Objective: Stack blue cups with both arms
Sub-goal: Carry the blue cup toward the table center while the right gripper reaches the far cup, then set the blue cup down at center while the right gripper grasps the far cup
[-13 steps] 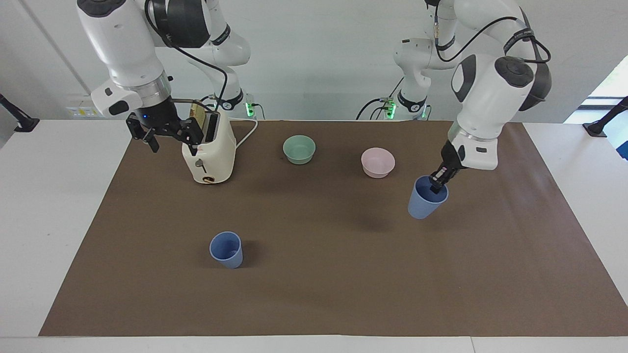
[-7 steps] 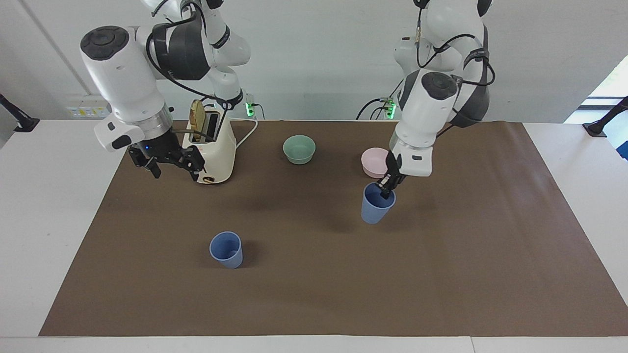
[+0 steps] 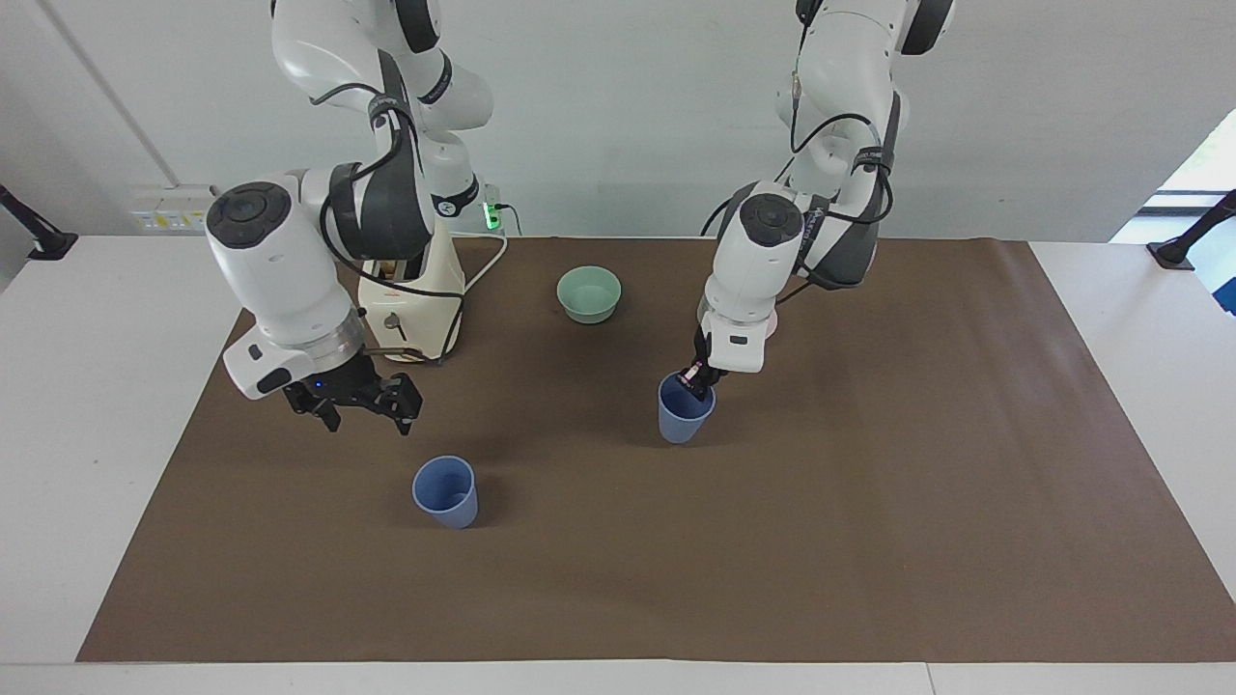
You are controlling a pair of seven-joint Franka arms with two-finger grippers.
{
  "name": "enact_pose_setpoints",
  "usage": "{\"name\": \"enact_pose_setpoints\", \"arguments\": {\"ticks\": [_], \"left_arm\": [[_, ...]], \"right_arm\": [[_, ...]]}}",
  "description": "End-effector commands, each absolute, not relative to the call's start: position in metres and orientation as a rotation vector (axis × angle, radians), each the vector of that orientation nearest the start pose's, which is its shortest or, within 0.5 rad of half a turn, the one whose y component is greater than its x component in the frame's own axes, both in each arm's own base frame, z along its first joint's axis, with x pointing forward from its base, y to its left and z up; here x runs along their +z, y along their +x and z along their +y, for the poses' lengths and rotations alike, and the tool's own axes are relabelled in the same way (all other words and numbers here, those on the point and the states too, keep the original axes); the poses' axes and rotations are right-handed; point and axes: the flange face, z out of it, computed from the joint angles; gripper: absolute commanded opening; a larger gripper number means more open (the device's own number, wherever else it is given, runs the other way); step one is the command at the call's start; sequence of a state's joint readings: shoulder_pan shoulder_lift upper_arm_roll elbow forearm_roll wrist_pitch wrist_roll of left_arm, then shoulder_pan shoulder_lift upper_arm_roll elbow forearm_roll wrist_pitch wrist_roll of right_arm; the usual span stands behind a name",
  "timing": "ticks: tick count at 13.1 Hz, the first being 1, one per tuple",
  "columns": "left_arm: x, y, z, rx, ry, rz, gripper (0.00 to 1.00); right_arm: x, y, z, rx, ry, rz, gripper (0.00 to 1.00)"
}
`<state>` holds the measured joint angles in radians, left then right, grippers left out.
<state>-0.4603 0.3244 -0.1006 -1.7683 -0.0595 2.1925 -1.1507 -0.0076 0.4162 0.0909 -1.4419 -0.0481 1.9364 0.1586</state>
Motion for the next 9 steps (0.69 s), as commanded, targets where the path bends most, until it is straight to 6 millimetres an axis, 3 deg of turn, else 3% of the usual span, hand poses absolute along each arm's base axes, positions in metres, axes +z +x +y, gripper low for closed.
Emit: {"name": "enact_pose_setpoints", "arguments": {"ticks": [1,4,6,7,8,9], "left_arm": [[0.381,0.552,-0.344,-0.036,-3.107,-1.036,0.00],[0.368,0.554,-0.348,-0.033,-3.106,-1.030,0.00],[0.368,0.554,-0.348,-0.035,-3.105,-1.029,0.00],[0.366,0.555,-0.347,-0.032,-3.103,-1.028,0.12],[0.364,0.555,-0.346,-0.029,-3.103,-1.023,0.46],[0.364,0.556,-0.345,-0.025,-3.101,-1.016,0.90]], "right_arm": [[0.440,0.693,0.046,-0.120,-3.161,0.059,1.00],[0.423,0.699,0.051,-0.112,-3.158,0.059,1.00],[0.406,0.702,0.071,-0.089,-3.157,0.039,1.00],[0.400,0.708,0.073,-0.102,-3.155,0.083,1.00],[0.391,0.712,0.073,-0.127,-3.166,0.079,0.99],[0.388,0.715,0.069,-0.147,-3.167,0.079,0.95]]}}
